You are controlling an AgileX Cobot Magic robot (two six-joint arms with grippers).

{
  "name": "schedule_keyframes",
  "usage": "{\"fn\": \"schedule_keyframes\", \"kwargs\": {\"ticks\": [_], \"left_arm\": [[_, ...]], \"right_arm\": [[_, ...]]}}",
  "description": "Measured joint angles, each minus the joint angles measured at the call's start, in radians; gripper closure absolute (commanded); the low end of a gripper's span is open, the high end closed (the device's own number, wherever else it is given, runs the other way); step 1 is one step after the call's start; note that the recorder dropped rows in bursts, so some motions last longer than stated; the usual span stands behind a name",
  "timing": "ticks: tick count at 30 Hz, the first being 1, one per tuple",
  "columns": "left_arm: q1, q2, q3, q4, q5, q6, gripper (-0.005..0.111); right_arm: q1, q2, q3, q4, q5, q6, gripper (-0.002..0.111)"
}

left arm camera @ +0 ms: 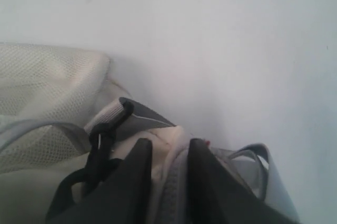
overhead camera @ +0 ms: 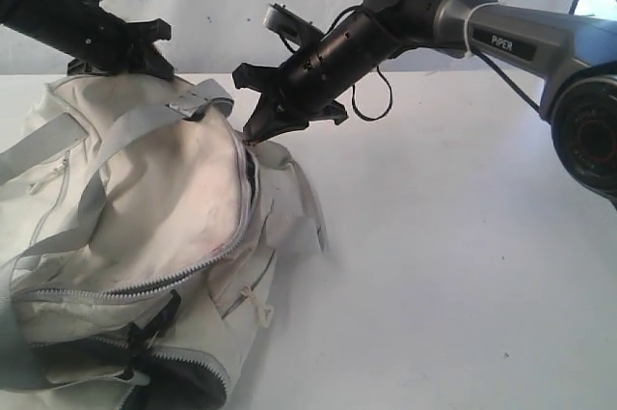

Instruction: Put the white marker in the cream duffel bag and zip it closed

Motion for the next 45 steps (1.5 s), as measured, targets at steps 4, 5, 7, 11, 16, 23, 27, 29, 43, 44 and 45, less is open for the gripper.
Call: {"fn": "schedule_keyframes", "kwargs": {"ticks": [4, 5, 7, 11, 16, 23, 27, 29, 43, 44, 45], "left_arm": [[0.024, -0.002, 0.000, 0.005, -0.059, -0.135, 0.106], [0.028, -0.002, 0.000, 0.005, -0.070, -0.165, 0.106], [0.037, -0.002, 0.000, 0.005, -0.099, -0.238, 0.106], [0.052, -0.002, -0.001, -0.018, -0.147, -0.357, 0.106], [0.066, -0.002, -0.001, -0.069, -0.163, -0.404, 0.106], [0.103, -0.002, -0.001, -0.092, -0.169, -0.419, 0.106], [0.135, -0.002, -0.001, -0.099, -0.171, -0.447, 0.106], [0.152, -0.002, -0.001, -0.101, -0.171, -0.452, 0.106], [0.269, -0.002, -0.001, -0.118, -0.129, -0.442, 0.106], [0.272, -0.002, -0.001, -0.118, -0.124, -0.442, 0.106], [0.275, -0.002, -0.001, -0.118, -0.121, -0.440, 0.106]], "right_arm": [[0.000, -0.029, 0.000, -0.007, 0.032, 0.001, 0.108], [0.000, -0.037, 0.000, -0.012, 0.037, 0.001, 0.108], [0.000, -0.051, 0.000, -0.035, 0.052, 0.010, 0.108], [0.000, -0.079, 0.000, -0.109, 0.084, 0.052, 0.108], [0.000, -0.105, 0.000, -0.225, 0.098, 0.138, 0.108], [0.002, -0.155, 0.000, -0.285, 0.100, 0.197, 0.108], [0.016, -0.175, 0.000, -0.289, 0.102, 0.226, 0.108], [0.024, -0.175, 0.000, -0.289, 0.102, 0.233, 0.108], [0.149, -0.175, 0.000, -0.337, 0.104, 0.274, 0.108], [0.159, -0.175, 0.000, -0.344, 0.104, 0.278, 0.108], [0.170, -0.175, 0.000, -0.355, 0.104, 0.284, 0.108]]}}
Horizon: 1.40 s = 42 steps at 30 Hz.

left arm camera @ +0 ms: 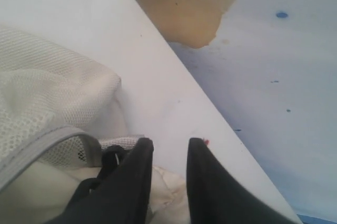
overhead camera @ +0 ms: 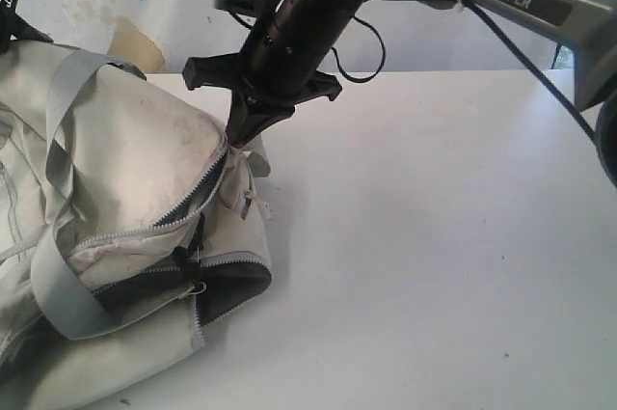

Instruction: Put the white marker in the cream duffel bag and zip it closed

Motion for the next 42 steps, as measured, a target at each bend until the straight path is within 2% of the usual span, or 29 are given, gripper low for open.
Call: {"fn": "schedule_keyframes", "kwargs": {"ticks": [9, 24, 35, 38, 42], "left_arm": [[0.017, 0.003, 0.000, 0.004, 0.026, 0.013, 0.107], [0.017, 0.003, 0.000, 0.004, 0.062, 0.046, 0.107], [0.017, 0.003, 0.000, -0.008, 0.085, 0.105, 0.107], [0.017, 0.003, 0.000, -0.038, 0.087, 0.181, 0.107], [0.017, 0.003, 0.000, -0.065, 0.066, 0.292, 0.107]], "right_arm": [[0.092, -0.002, 0.000, -0.153, 0.000, 0.121, 0.108], [0.183, -0.109, 0.167, -0.222, -0.014, 0.182, 0.108], [0.208, -0.121, 0.201, -0.226, -0.026, 0.229, 0.108], [0.210, -0.121, 0.202, -0.225, -0.026, 0.229, 0.096], [0.210, -0.122, 0.206, -0.225, 0.013, 0.229, 0.062]]}}
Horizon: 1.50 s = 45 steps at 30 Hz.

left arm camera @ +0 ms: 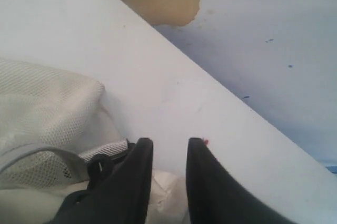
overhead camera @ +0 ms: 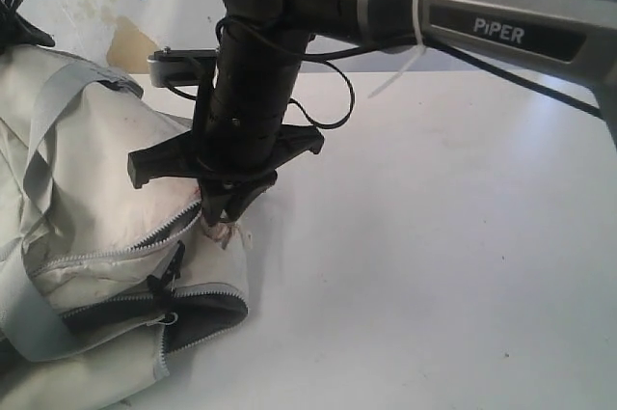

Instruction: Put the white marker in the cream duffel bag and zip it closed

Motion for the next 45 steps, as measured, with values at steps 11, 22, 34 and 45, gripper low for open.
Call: {"fn": "schedule_keyframes", "kwargs": {"ticks": [11, 22, 34, 45], "left_arm": [[0.000, 0.000, -0.002, -0.010, 0.004, 0.143, 0.053], [0.002, -0.083, -0.074, -0.003, 0.004, 0.289, 0.038], [0.002, -0.155, -0.081, 0.088, 0.164, 0.214, 0.051], [-0.133, -0.326, -0.081, 0.547, 0.345, 0.088, 0.059]], "right_arm": [[-0.001, 0.000, -0.019, 0.002, -0.010, 0.000, 0.041], [-0.122, -0.002, -0.026, 0.197, -0.011, -0.116, 0.041], [-0.263, -0.002, -0.026, 0.265, 0.008, -0.242, 0.041], [-0.336, 0.027, -0.026, 0.427, 0.008, -0.409, 0.041]]}}
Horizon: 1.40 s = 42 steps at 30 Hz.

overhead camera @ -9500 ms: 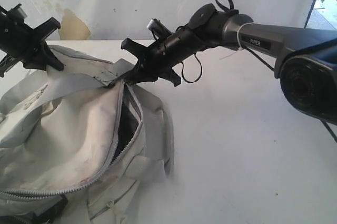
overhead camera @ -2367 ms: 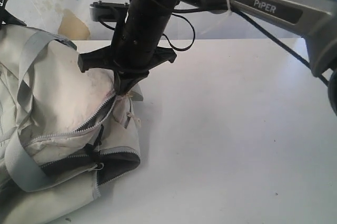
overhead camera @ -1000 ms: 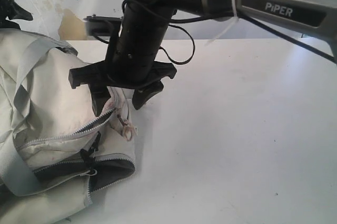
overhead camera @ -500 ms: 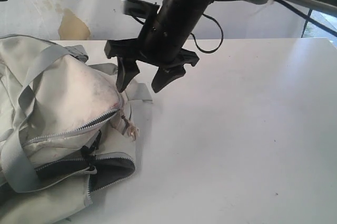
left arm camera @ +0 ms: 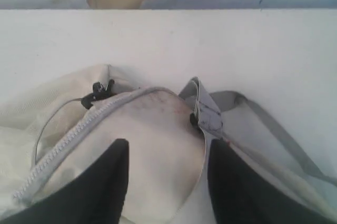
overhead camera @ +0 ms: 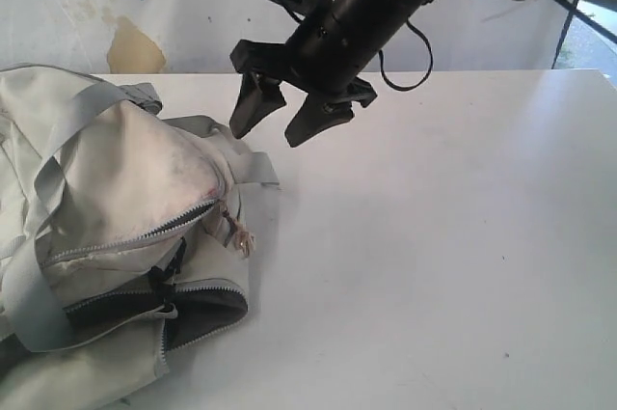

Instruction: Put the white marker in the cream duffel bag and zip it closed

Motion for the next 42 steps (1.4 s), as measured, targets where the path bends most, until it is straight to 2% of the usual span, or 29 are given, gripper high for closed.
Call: {"fn": "schedule_keyframes", "kwargs": {"ticks": [5, 9, 18, 20, 23, 25, 32, 42], "left_arm": [[-0.076, -0.049, 0.012, 0.068, 0.043, -0.055, 0.059], [-0.120, -0.107, 0.084, 0.076, 0.049, -0.079, 0.059], [-0.129, -0.170, 0.217, 0.027, 0.041, -0.121, 0.059], [-0.129, -0.168, 0.246, -0.028, 0.048, -0.103, 0.065], [-0.138, -0.168, 0.309, -0.072, 0.052, -0.080, 0.089], [-0.158, -0.171, 0.351, -0.044, 0.051, -0.076, 0.098], [-0.248, -0.271, 0.512, 0.029, 0.045, -0.092, 0.099], [-0.255, -0.497, 0.806, 0.029, -0.027, -0.147, 0.099]], "right_arm": [[-0.040, 0.049, 0.000, 0.081, 0.000, -0.048, 0.043], [-0.089, 0.057, 0.000, 0.138, 0.000, -0.078, 0.045], [-0.128, 0.057, 0.000, 0.177, 0.000, -0.098, 0.048], [-0.128, 0.057, 0.000, 0.179, 0.000, -0.098, 0.048], [-0.128, 0.057, 0.000, 0.179, 0.000, -0.098, 0.048], [-0.128, 0.057, 0.000, 0.179, 0.000, -0.098, 0.048], [-0.130, 0.072, 0.000, 0.207, 0.000, -0.098, 0.048], [-0.095, 0.146, 0.000, 0.286, -0.002, -0.239, 0.048]]}}
